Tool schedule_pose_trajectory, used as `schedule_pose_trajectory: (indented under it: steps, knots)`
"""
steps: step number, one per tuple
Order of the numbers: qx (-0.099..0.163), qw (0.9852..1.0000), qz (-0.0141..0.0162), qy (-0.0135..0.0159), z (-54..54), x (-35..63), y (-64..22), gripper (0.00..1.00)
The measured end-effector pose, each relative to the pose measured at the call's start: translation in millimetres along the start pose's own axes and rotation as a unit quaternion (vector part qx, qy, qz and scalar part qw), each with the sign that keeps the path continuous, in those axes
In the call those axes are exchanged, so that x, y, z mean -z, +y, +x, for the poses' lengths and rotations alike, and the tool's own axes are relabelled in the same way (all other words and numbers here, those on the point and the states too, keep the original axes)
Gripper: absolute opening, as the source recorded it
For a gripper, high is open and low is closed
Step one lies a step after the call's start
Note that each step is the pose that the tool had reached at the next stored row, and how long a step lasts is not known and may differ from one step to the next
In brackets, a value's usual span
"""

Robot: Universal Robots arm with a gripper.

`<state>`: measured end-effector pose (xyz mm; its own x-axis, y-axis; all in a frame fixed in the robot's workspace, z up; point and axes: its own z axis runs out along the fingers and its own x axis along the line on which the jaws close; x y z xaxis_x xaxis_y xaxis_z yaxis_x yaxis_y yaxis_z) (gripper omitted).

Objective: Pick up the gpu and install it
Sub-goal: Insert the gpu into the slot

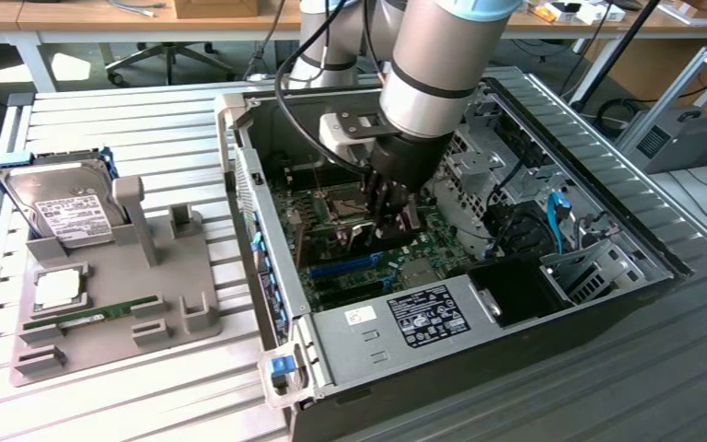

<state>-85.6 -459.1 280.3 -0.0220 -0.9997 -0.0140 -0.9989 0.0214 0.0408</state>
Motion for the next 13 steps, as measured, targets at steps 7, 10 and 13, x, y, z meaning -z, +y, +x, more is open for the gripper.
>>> schedule_pose_trajectory:
  steps: [7, 10, 13]
  knots:
    - [0.0, 1.0, 0.0, -0.0001, 0.0, -0.4, 2.5, 0.27]
    - [0.0, 1.0, 0.0, -0.0001, 0.1, -0.6, 3.4, 0.27]
    - [0.0, 1.0, 0.0, -0.0001, 0.1, -0.7, 5.7, 0.27]
